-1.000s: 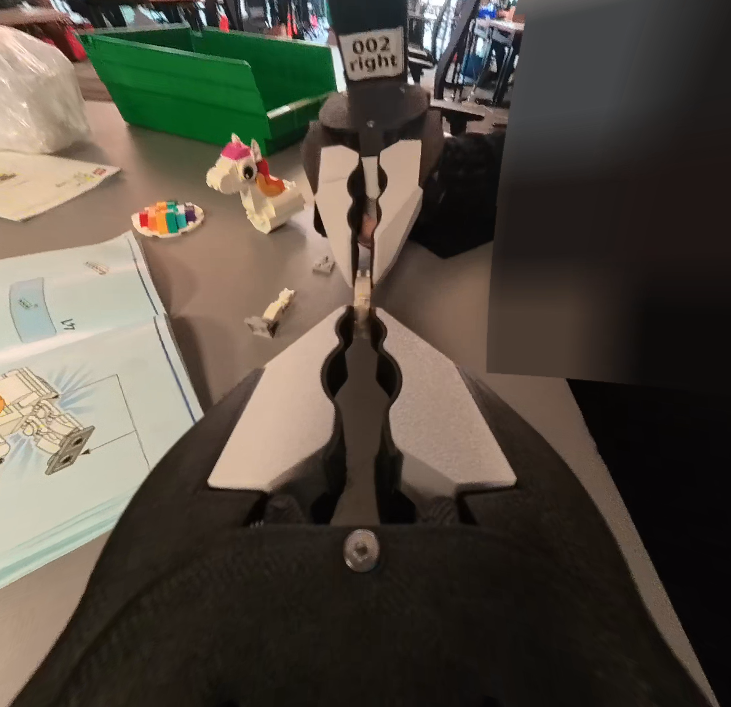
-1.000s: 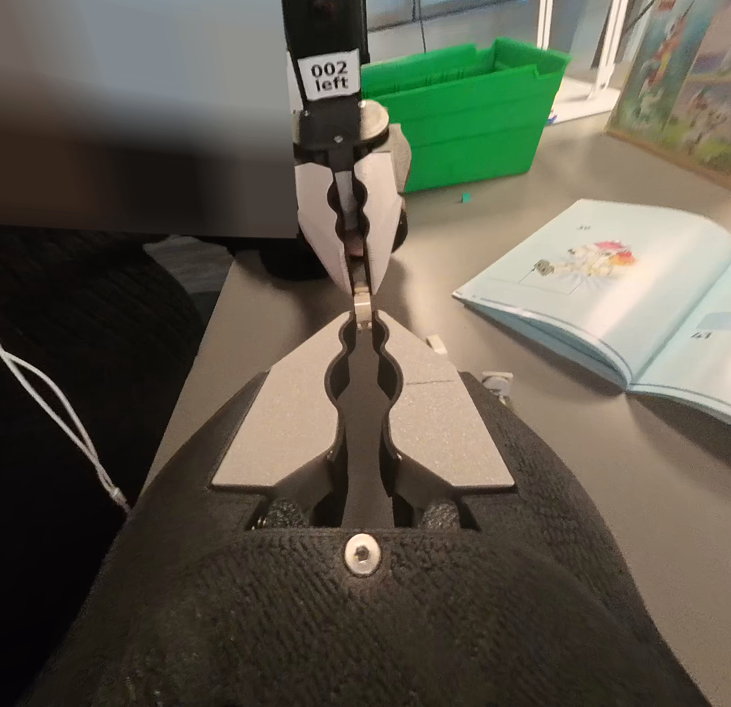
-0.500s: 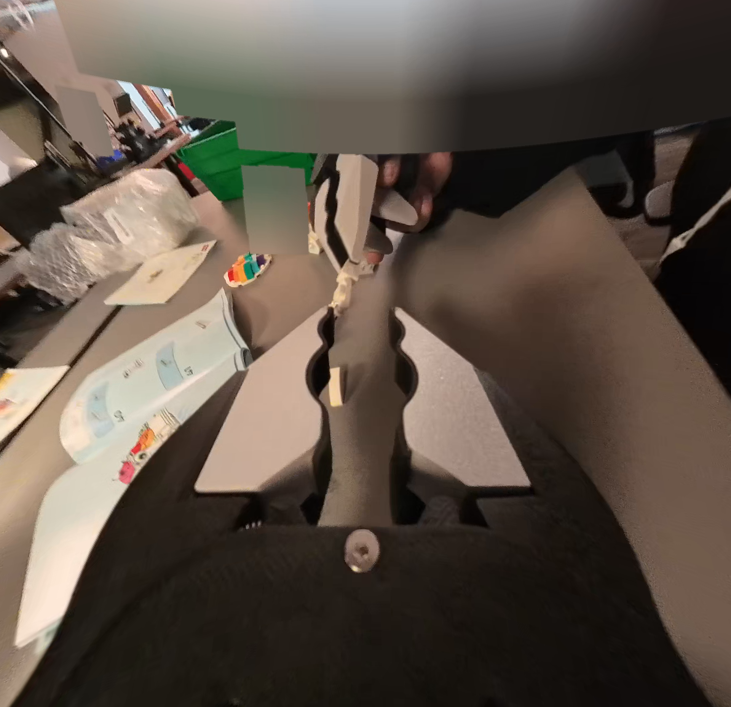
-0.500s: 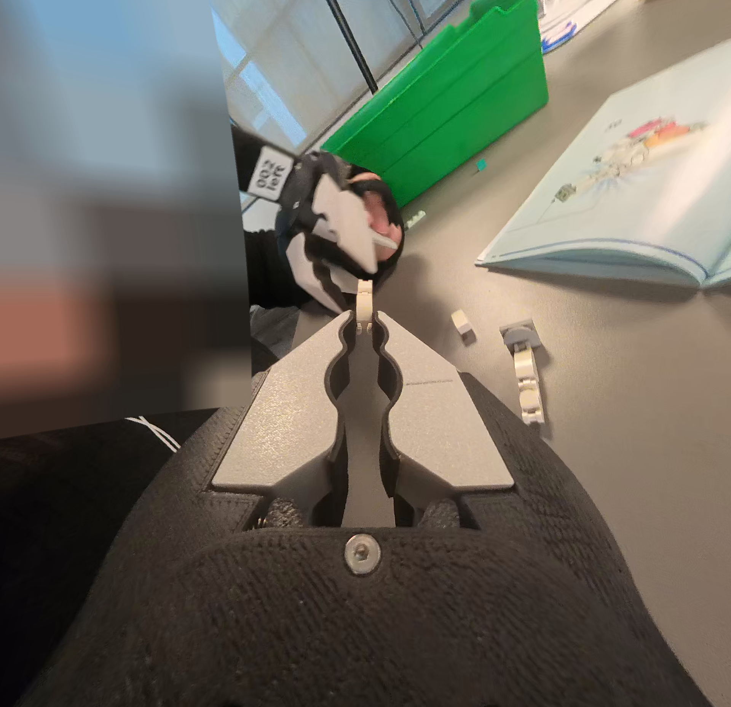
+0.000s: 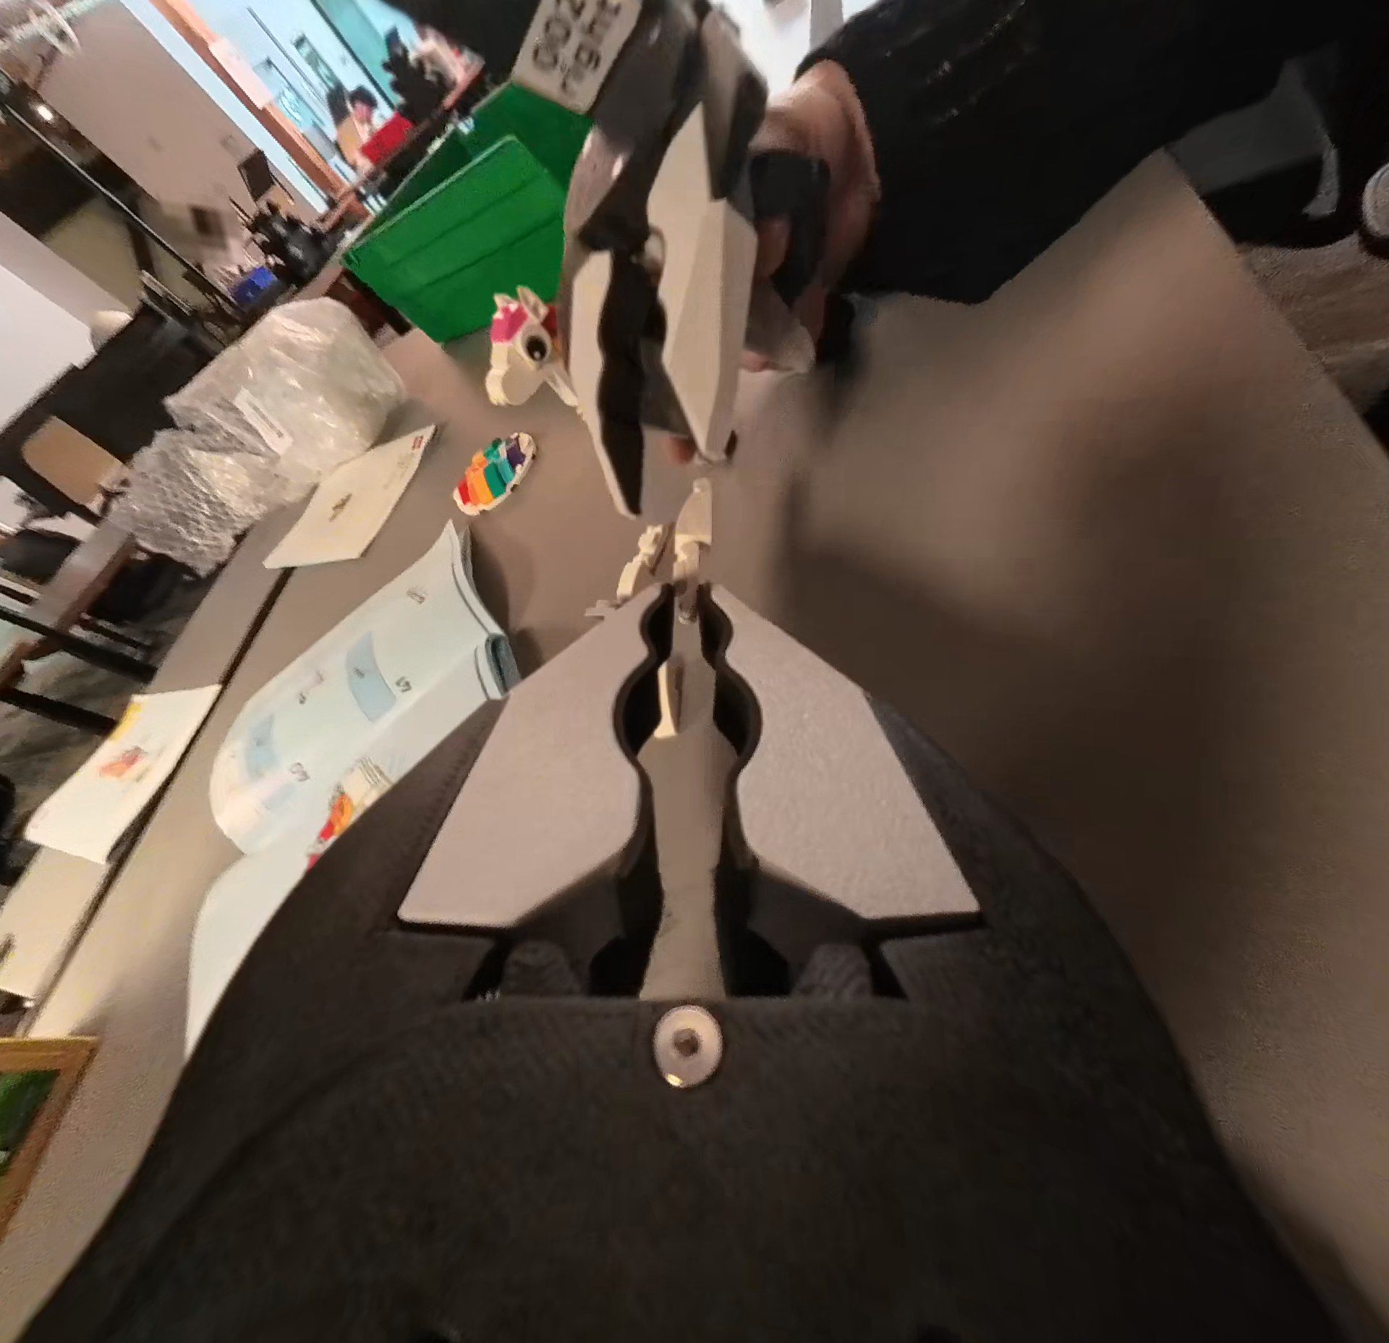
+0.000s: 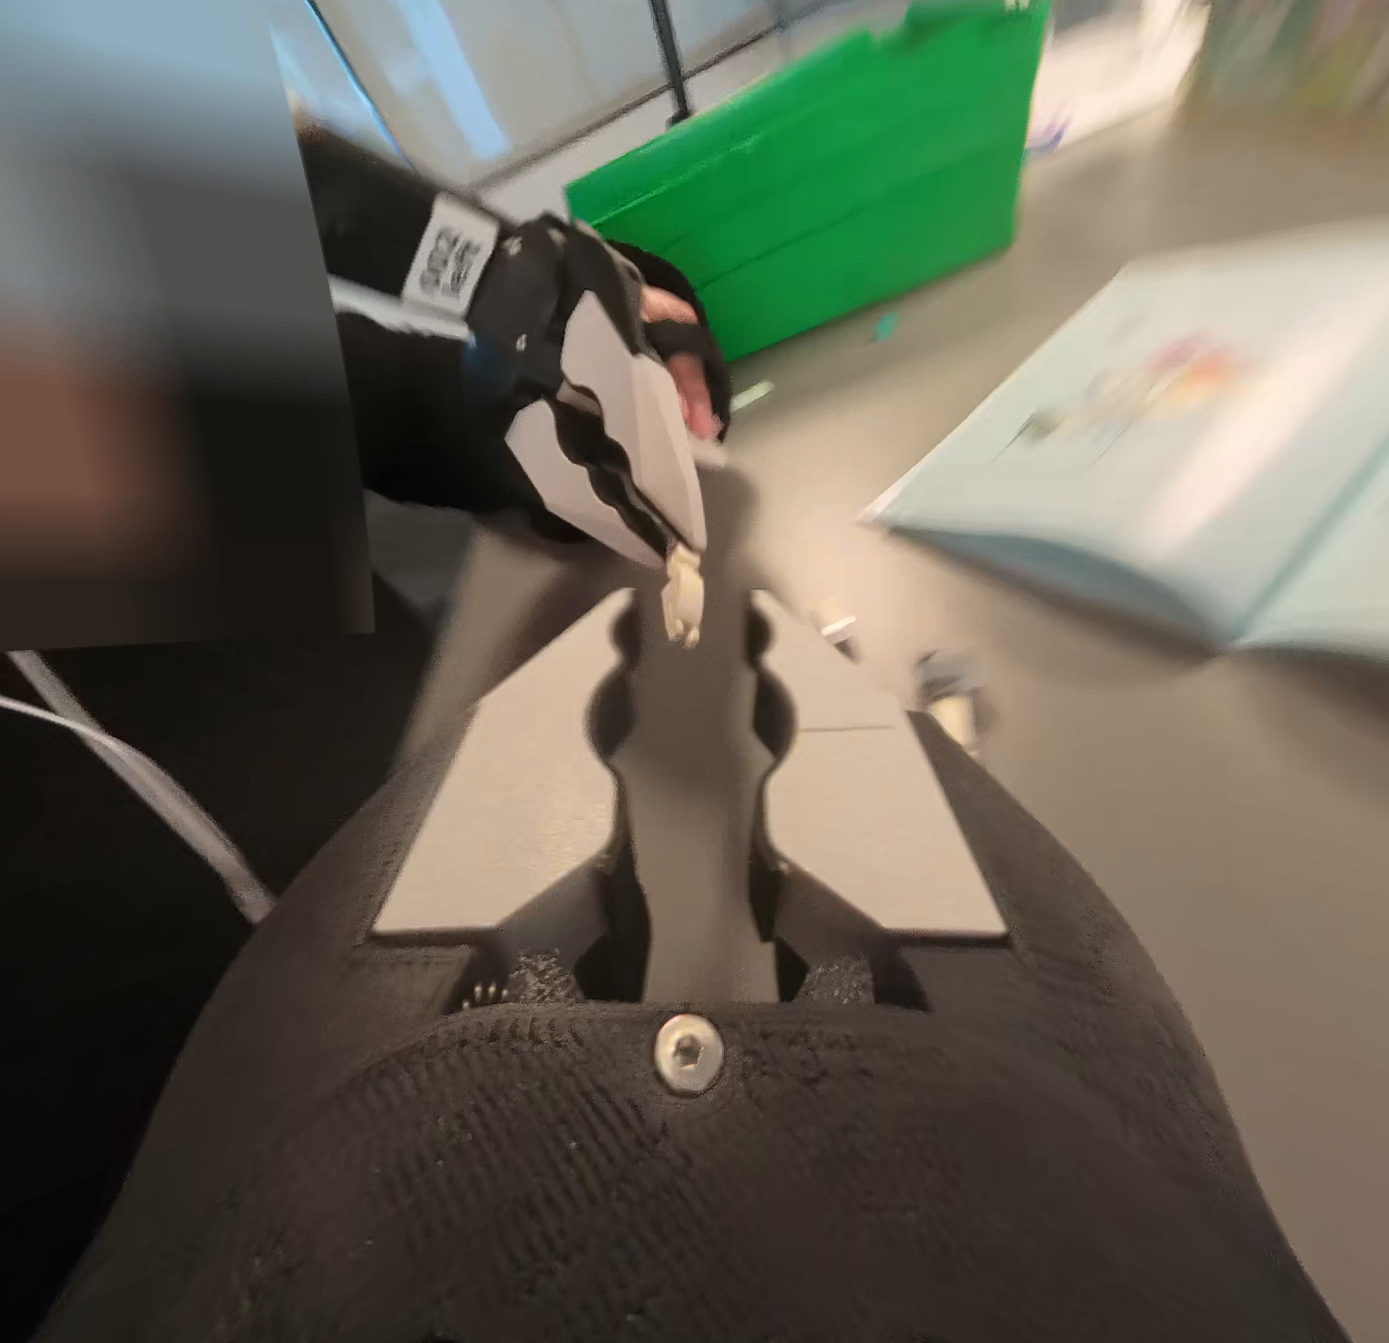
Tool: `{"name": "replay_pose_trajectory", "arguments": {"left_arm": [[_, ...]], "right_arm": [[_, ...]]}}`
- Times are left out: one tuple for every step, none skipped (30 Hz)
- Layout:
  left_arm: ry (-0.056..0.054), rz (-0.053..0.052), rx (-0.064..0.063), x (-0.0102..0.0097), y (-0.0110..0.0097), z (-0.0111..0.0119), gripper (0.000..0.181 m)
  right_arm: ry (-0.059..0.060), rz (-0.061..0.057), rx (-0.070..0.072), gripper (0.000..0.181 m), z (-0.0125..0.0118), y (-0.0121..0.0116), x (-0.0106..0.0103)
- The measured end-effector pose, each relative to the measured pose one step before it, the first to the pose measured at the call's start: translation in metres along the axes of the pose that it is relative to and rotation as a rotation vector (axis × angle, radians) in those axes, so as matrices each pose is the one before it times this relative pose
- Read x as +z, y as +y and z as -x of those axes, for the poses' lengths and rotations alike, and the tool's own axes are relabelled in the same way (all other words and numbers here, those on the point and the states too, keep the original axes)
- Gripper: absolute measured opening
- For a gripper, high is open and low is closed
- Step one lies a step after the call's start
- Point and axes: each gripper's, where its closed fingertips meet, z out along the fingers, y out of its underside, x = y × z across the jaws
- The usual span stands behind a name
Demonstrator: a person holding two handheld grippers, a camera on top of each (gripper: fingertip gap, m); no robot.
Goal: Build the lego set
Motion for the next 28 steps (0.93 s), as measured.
{"name": "replay_pose_trajectory", "arguments": {"left_arm": [[0.0048,-0.0019,-0.0250,-0.00001,0.00088,0.00104,0.006],[0.0112,-0.0033,-0.0225,0.00004,0.00020,0.00007,0.006],[0.0123,-0.0032,-0.0203,0.00019,0.00019,-0.00035,0.006],[0.0072,-0.0038,-0.0168,0.00009,0.00009,-0.00012,0.006],[0.0045,-0.0025,-0.0090,0.00007,0.00025,-0.00011,0.006],[0.0021,-0.0010,-0.0024,-0.00009,0.00006,0.00007,0.006],[-0.0004,-0.0016,-0.0008,-0.00010,-0.00023,0.00006,0.006],[0.0009,-0.0005,-0.0001,-0.00005,-0.00003,-0.00012,0.006],[0.0011,-0.0007,0.0000,-0.00013,-0.00001,-0.00012,0.006],[-0.0007,-0.0015,0.0003,-0.00013,-0.00019,-0.00004,0.006],[0.0009,-0.0012,-0.0004,-0.00019,-0.00010,0.00001,0.006],[0.0050,0.0001,-0.0004,0.00002,0.00005,-0.00064,0.006],[0.0013,0.0003,0.0009,-0.00004,0.00006,-0.00034,0.006],[0.0027,-0.0009,0.0032,0.00002,-0.00008,-0.00059,0.006],[0.0068,-0.0019,0.0048,0.00001,-0.00032,-0.00133,0.006],[0.0010,-0.0038,0.0055,-0.00006,-0.00053,-0.00054,0.006],[0.0041,-0.0041,0.0068,-0.00019,-0.00047,-0.00077,0.006],[0.0073,-0.0025,0.0095,-0.00019,-0.00019,-0.00130,0.006],[0.0036,-0.0008,0.0113,-0.00024,0.00021,-0.00075,0.006],[-0.0005,0.0022,0.0083,0.00006,0.00048,-0.00026,0.006],[0.0014,0.0020,0.0059,0.00006,0.00039,-0.00055,0.006],[0.0039,0.0019,0.0056,0.00015,0.00030,-0.00080,0.006],[0.0017,0.0015,0.0074,0.00005,0.00025,-0.00067,0.006],[0.0012,0.0004,0.0090,0.00012,0.00009,-0.00070,0.006],[0.0039,0.0000,0.0078,0.00014,-0.00002,-0.00103,0.006],[0.0045,0.0000,0.0075,0.00019,-0.00015,-0.00132,0.006],[0.0027,0.0019,0.0081,0.00018,0.00015,-0.00108,0.006],[0.0002,0.0030,0.0089,0.00034,0.00033,-0.00085,0.006]], "right_arm": [[0.0222,-0.0071,-0.0719,0.030,0.00033,-0.00206,-0.00179],[0.0198,-0.0031,-0.0764,0.032,0.00081,-0.00139,-0.00157],[0.0173,-0.0062,-0.0743,0.031,0.00125,-0.00161,-0.00119],[0.0163,-0.0019,-0.0693,0.031,0.00130,-0.00040,-0.00091],[0.0167,0.0065,-0.0647,0.031,0.00083,0.00064,-0.00008],[0.0150,0.0147,-0.0607,0.031,0.00117,0.00187,0.00070],[0.0117,0.0190,-0.0600,0.028,0.00168,0.00244,0.00134],[0.0102,0.0166,-0.0591,0.025,0.00226,0.00219,0.00148],[0.0099,0.0162,-0.0564,0.020,0.00214,0.00220,0.00161],[0.0123,0.0158,-0.0468,0.017,0.00178,0.00221,0.00132],[0.0070,0.0128,-0.0338,0.014,0.00134,0.00157,0.00183],[-0.0022,0.0082,-0.0192,0.012,0.00195,0.00118,0.00102],[0.0039,0.0063,-0.0085,0.011,0.00054,0.00078,0.00038],[0.0062,0.0007,-0.0066,0.010,-0.00060,0.00009,-0.00026],[0.0054,-0.0048,-0.0043,0.006,-0.00080,-0.00076,-0.00066],[0.0016,-0.0053,-0.0024,0.003,-0.00041,-0.00093,-0.00066],[-0.0020,-0.0034,-0.0001,0.003,0.00039,-0.00079,-0.00031],[-0.0035,0.0007,-0.0007,0.003,0.00070,-0.00038,-0.00001],[0.0002,0.0021,-0.0042,0.003,-0.00001,0.00034,0.00030],[0.0016,0.0021,-0.0060,0.003,-0.00003,0.00036,0.00019],[-0.0007,0.0029,-0.0066,0.003,0.00024,0.00077,-0.00007],[-0.0043,0.0030,-0.0060,0.003,0.00084,0.00065,-0.00012],[-0.0044,0.0020,-0.0041,0.003,0.00086,0.00033,-0.00033],[-0.0053,0.0006,-0.0035,0.003,0.00067,0.00035,-0.00036],[-0.0087,-0.0005,-0.0061,0.003,0.00095,-0.00047,0.00085],[-0.0111,-0.0020,-0.0062,0.003,0.00172,0.00003,-0.00048],[-0.0124,-0.0007,-0.0033,0.003,0.00188,0.00037,-0.00041],[-0.0134,0.0008,0.0014,0.004,0.00184,0.00007,-0.00010]]}}
